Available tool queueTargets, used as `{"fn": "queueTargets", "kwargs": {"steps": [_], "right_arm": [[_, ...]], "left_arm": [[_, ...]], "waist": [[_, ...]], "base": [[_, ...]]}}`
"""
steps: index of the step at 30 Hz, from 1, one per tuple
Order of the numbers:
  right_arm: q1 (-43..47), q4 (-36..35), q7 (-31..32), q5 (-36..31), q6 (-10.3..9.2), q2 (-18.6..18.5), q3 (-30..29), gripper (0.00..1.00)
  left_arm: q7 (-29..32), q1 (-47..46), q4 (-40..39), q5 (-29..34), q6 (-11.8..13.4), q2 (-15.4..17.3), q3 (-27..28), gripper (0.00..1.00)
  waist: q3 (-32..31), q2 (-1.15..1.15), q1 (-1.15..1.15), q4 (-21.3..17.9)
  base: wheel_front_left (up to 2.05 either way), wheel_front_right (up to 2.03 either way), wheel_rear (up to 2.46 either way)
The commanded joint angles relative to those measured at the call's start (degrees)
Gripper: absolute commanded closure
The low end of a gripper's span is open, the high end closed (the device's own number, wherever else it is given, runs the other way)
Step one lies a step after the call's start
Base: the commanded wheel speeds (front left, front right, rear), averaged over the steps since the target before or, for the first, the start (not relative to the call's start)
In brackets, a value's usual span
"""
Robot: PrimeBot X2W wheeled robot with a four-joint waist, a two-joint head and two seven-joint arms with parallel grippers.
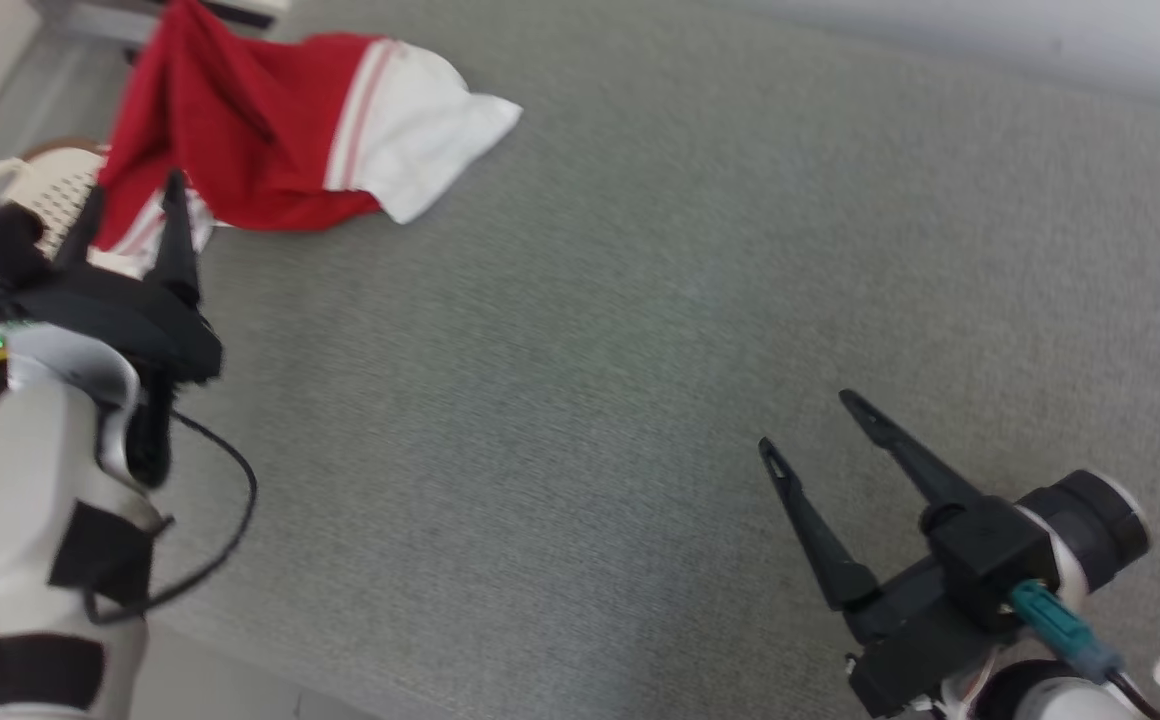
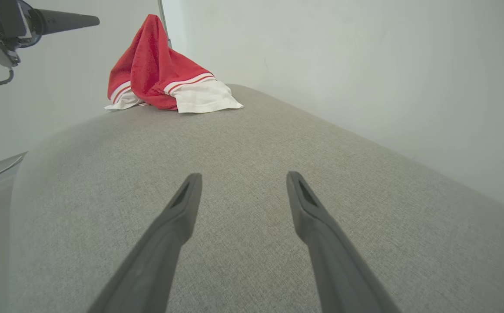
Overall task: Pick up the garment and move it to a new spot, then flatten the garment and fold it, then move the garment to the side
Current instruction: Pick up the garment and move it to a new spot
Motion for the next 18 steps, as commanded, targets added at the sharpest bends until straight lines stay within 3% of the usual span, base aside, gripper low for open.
{"fn": "queueTargets", "kwargs": {"steps": [1, 9, 18], "right_arm": [[-0.18, -1.28, 0.46, -0.28, -0.13, -0.79, -0.13, 0.00], [1.44, -10.98, 3.71, -0.79, -0.13, -3.29, -2.18, 0.00], [5.96, -16.55, 4.71, -2.02, -0.13, -3.55, -4.96, 0.00]], "left_arm": [[0.03, -1.88, 0.91, -0.96, 0.09, 0.45, 0.10, 0.00], [-0.50, -10.28, 9.30, -3.48, 0.91, 3.67, 2.50, 0.00], [-3.21, -15.08, 16.82, -7.97, 3.52, 3.86, 7.04, 0.00]], "waist": [[9.75, -0.01, -0.02, -7.16], [16.71, -0.01, -0.02, -10.08], [20.11, -0.01, -0.02, -12.54]], "base": [[0.00, 0.00, 0.00], [0.00, 0.00, 0.00], [0.00, 0.00, 0.00]]}}
